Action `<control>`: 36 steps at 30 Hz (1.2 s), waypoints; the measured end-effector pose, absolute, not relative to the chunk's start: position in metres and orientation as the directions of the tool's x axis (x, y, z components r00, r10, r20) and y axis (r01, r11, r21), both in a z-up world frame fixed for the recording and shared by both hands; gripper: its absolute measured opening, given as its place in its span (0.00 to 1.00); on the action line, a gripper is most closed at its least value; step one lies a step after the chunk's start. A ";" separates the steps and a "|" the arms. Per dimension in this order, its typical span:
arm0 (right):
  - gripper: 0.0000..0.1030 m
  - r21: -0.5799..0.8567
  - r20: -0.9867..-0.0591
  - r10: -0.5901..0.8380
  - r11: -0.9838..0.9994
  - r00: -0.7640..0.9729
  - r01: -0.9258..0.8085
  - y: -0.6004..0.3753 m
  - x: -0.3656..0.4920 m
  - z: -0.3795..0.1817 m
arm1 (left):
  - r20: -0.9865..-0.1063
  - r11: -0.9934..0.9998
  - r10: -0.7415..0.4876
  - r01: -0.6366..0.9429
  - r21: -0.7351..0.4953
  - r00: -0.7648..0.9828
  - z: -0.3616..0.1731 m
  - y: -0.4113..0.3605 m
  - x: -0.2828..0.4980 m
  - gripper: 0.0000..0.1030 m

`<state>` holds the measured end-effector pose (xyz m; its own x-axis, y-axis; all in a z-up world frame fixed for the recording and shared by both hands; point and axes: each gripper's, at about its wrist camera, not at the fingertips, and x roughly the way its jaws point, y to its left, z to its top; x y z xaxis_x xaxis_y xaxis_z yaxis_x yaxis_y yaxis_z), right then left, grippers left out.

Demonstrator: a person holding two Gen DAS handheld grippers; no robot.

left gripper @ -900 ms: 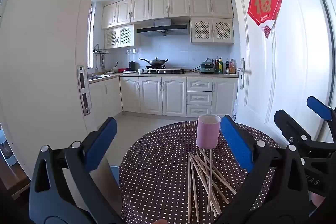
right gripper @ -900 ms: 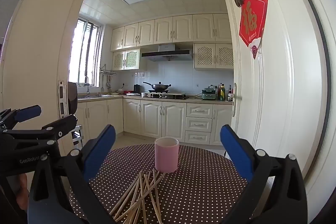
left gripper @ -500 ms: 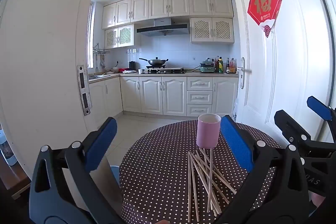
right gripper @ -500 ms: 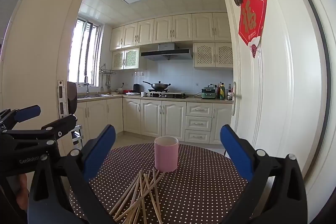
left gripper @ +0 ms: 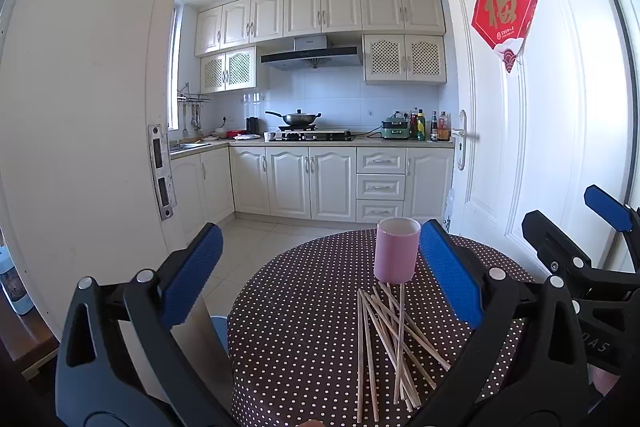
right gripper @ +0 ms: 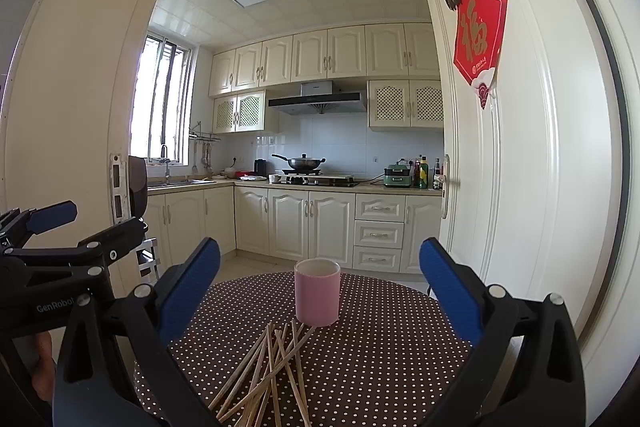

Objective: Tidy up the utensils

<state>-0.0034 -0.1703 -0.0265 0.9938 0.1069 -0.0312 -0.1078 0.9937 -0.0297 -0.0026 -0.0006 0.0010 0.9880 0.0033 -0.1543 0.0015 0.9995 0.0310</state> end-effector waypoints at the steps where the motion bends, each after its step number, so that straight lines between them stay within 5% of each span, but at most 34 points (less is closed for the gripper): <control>1: 0.93 -0.029 -0.033 0.108 0.994 0.994 -0.108 -0.170 -0.003 -0.026 | -0.156 1.000 0.003 0.002 0.031 0.988 0.001 -0.001 -0.002 0.94; 36: 0.93 -0.022 -0.049 0.114 0.993 0.992 -0.115 -0.172 -0.002 -0.028 | -0.159 1.000 0.007 -0.002 0.029 0.987 -0.001 -0.001 -0.005 0.94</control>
<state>-0.0025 -0.1716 -0.0276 0.9923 0.1136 -0.0488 -0.1148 0.9931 -0.0223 -0.0045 -0.0008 -0.0007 0.9873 0.0068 -0.1590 -0.0022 0.9996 0.0295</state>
